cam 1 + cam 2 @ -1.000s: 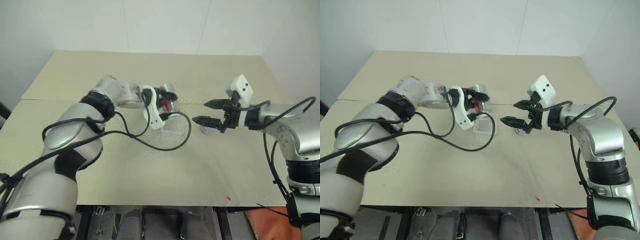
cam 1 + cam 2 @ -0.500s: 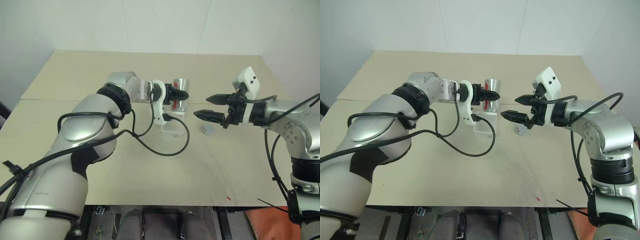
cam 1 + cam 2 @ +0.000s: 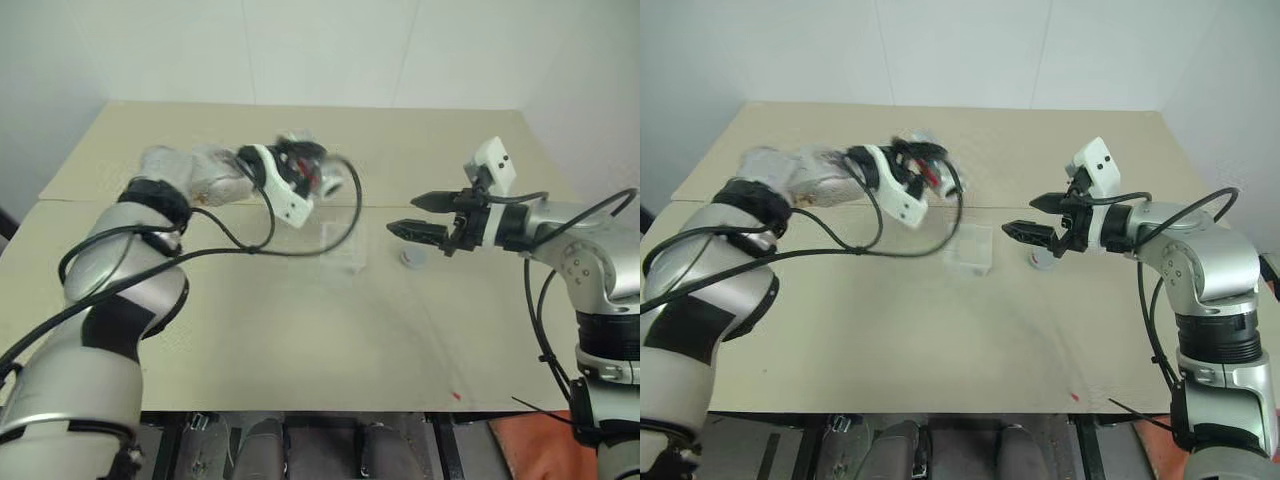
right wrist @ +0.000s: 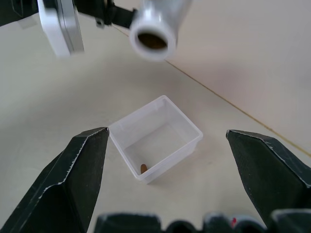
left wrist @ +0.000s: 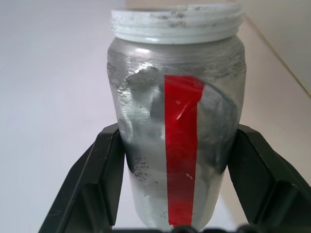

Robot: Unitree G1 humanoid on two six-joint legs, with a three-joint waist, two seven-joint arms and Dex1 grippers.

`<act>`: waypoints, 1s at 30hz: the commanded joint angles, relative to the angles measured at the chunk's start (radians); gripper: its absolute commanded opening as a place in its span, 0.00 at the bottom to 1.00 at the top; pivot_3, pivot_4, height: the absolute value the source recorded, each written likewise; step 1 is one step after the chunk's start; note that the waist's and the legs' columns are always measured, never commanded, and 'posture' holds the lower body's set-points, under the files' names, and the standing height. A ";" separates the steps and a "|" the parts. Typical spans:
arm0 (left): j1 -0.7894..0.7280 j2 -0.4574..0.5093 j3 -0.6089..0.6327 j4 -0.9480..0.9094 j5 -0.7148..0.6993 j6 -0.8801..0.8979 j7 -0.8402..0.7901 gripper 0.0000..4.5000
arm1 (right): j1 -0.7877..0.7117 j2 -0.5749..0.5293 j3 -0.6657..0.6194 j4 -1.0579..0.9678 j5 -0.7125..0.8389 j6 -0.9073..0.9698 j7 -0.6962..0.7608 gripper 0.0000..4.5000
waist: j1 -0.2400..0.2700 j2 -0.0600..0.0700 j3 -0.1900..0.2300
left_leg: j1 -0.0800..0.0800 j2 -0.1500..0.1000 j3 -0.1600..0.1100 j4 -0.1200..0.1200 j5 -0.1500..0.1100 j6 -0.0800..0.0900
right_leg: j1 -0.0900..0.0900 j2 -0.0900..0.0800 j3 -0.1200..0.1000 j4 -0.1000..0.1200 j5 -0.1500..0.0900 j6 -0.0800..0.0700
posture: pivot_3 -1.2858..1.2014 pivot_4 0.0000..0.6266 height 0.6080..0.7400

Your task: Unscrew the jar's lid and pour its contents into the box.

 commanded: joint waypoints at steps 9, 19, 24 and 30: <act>0.508 -0.062 0.599 -0.703 -0.925 0.928 -0.570 0.61 | -0.049 -0.022 -0.003 0.017 0.002 -0.033 0.070 1.00 | -0.017 0.000 0.000 | 0.000 0.001 -0.003 0.002 0.000 0.000 | 0.001 0.001 0.000 0.001 0.000 0.000 | 0.52 0.24 1.00; 0.841 -0.232 0.725 -1.029 -1.054 1.097 -0.400 0.61 | -0.050 -0.050 0.042 0.023 -0.024 -0.073 0.138 1.00 | -0.012 0.000 0.000 | 0.006 0.001 -0.004 0.001 -0.003 0.005 | 0.005 0.001 0.001 0.001 0.000 0.000 | 0.52 0.24 1.00; 0.873 -0.279 0.711 -0.993 -1.004 0.996 -0.353 0.61 | -0.032 -0.074 0.070 0.027 -0.053 -0.120 0.183 1.00 | -0.011 0.000 0.000 | 0.006 0.000 -0.004 0.001 -0.003 0.006 | 0.006 0.001 0.001 0.001 0.000 0.000 | 0.52 0.24 1.00; 0.882 -0.296 0.668 -0.937 -0.935 0.899 -0.344 0.61 | -0.004 -0.081 0.077 0.016 -0.067 -0.154 0.218 1.00 | -0.010 0.000 0.000 | 0.006 0.000 -0.003 0.000 -0.003 0.006 | 0.006 0.001 0.001 0.000 0.000 0.000 | 0.52 0.24 1.00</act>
